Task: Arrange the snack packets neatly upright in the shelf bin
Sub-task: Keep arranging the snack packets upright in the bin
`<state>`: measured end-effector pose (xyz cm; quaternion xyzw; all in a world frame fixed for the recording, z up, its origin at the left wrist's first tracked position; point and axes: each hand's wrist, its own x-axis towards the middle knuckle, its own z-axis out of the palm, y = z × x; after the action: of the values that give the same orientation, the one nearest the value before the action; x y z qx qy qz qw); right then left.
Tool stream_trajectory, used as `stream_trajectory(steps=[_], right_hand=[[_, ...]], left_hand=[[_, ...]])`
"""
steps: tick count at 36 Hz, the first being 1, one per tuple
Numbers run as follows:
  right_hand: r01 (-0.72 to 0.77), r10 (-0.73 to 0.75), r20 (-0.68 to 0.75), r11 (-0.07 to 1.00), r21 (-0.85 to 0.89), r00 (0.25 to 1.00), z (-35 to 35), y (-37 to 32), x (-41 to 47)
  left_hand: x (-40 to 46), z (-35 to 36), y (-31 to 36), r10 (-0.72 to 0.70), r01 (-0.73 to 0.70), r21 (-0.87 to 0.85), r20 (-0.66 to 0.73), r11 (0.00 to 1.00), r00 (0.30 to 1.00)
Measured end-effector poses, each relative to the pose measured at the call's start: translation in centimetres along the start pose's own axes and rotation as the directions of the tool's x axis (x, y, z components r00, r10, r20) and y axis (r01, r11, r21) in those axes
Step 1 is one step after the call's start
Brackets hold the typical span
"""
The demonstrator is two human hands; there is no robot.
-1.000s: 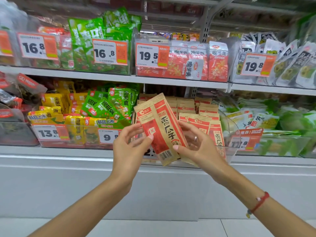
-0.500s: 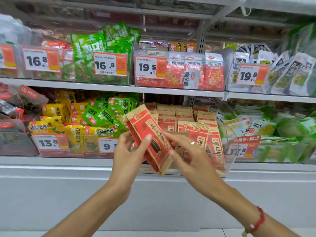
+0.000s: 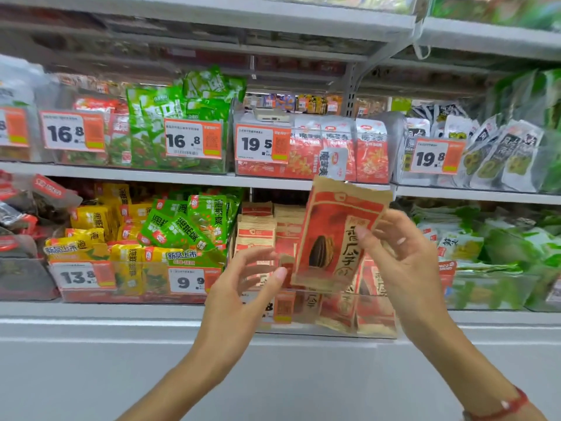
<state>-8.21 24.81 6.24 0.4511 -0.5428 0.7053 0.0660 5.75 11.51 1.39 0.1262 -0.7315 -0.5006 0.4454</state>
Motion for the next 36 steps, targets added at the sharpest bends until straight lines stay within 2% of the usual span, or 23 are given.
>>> stream_trajectory(steps=[2,5,8,10,12,19,22,24,27,30,33,35,36], right_hand=[[0.058,-0.056,-0.173,0.998,0.011,0.983,-0.5,-0.2,0.9],[0.129,-0.132,-0.399,0.991,-0.035,0.907,-0.8,0.3,2.0],[0.126,-0.145,-0.421,0.989,-0.073,0.895,-0.5,1.4,2.7],[0.097,-0.130,-0.353,0.989,-0.109,0.926,-0.3,2.4,3.3],[0.065,-0.100,-0.252,0.988,-0.143,0.963,-0.2,3.5,4.0],[-0.062,0.065,0.015,0.988,-0.141,0.998,1.1,6.7,5.1],[-0.178,0.215,0.204,0.966,-0.187,0.955,1.3,8.3,5.6],[-0.239,0.333,0.316,0.923,-0.301,0.888,1.3,9.3,5.8],[-0.242,0.447,0.428,0.858,-0.452,0.785,1.1,10.4,6.1],[-0.191,0.424,0.469,0.864,-0.466,0.775,0.3,10.2,6.8],[-0.088,0.322,0.460,0.884,-0.459,0.828,-0.8,9.2,7.8],[-0.032,0.288,0.479,0.880,-0.475,0.829,-1.1,8.7,8.0],[-0.028,0.308,0.506,0.873,-0.487,0.806,-1.1,8.7,7.9]], left_hand=[[0.9,-0.1,-0.7,0.026,-0.025,0.146,-0.009,0.989,1.000],[3.1,0.1,-1.8,0.098,-0.077,0.328,-0.047,0.942,0.994],[5.0,1.1,-2.6,0.026,-0.063,0.405,0.096,0.912,0.995],[5.6,1.5,-3.4,0.006,-0.098,0.440,0.207,0.893,0.978],[5.5,1.6,-4.3,0.035,-0.140,0.419,0.247,0.897,0.968],[4.5,0.8,-5.8,0.141,-0.170,0.394,0.103,0.903,0.985],[4.7,0.6,-5.8,0.144,-0.165,0.411,0.081,0.897,0.986],[4.7,0.6,-5.7,0.154,-0.175,0.414,0.084,0.893,0.985],[4.9,0.8,-5.8,0.168,-0.181,0.369,0.068,0.912,0.983],[5.3,0.8,-5.6,0.168,-0.162,0.304,0.007,0.939,0.986],[6.6,0.7,-4.9,0.125,-0.116,0.249,-0.020,0.962,0.992],[8.0,1.0,-4.3,0.046,-0.057,0.208,0.055,0.976,0.997],[8.6,1.2,-4.1,-0.002,-0.021,0.195,0.121,0.981,0.993]])
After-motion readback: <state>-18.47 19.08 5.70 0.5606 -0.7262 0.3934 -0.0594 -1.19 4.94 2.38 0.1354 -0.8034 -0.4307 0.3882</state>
